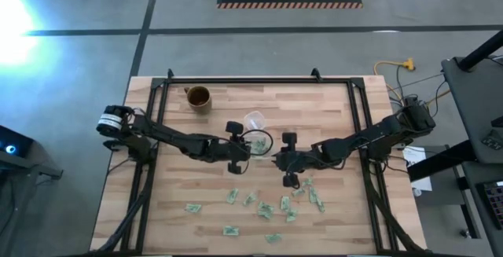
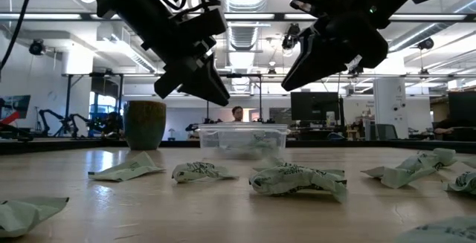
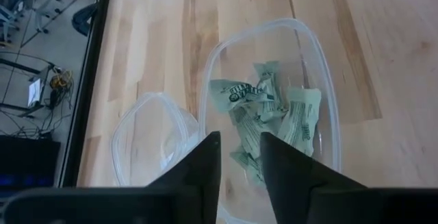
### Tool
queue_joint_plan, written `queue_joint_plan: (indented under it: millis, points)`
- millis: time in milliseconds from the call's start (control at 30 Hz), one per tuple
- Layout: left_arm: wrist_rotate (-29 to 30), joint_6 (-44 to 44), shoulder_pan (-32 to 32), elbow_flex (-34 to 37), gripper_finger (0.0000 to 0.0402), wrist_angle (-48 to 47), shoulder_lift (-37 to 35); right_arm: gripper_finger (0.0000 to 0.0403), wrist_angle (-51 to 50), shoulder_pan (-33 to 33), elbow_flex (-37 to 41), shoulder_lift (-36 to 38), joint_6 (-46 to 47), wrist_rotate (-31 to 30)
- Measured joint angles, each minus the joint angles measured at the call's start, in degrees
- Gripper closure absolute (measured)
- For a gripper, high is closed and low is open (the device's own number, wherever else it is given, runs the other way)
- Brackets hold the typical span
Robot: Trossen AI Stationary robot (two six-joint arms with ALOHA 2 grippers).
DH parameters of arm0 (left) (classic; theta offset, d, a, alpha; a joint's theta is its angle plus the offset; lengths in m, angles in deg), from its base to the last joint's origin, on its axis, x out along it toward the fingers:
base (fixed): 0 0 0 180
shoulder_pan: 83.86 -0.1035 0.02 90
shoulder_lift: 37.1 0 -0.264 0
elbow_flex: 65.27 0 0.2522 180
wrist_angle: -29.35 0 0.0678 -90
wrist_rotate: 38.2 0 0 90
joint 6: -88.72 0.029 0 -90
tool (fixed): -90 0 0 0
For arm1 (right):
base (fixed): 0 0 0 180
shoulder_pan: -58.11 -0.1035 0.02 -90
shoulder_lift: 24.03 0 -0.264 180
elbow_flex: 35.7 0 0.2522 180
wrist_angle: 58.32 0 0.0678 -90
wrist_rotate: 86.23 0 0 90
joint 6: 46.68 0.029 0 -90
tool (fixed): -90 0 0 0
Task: Pick and place Stevia / Truvia into bins
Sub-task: Put the stevia packet into the bottom transparent container
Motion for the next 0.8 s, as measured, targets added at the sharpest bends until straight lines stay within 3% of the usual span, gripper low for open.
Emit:
queue_joint_plan:
  millis: [167, 267, 500, 800]
  points:
    - [0.09, -1.56, 2.45, -0.02, 0.0309, -2.69, -0.67, 0.0335, -2.4, -0.95, 0.0, 0.0, 1.39, 7.35]
    - [0.98, -4.21, 4.7, -0.02, 0.0308, -6.72, -1.4, 0.0335, -3.67, -3.34, 0.0, 0.02, 4.59, 8.71]
    - [6.05, -10.61, 11.13, 0.09, 0.0308, -14.58, -3.18, 0.0335, -8.68, -12.69, 0.0, 0.02, 11.25, 6.61]
    - [6.82, -14.32, 17.8, 0.09, 0.0308, -16.18, -4.0, 0.0335, -14.7, -20.45, 0.0, 0.02, 21.65, 2.66]
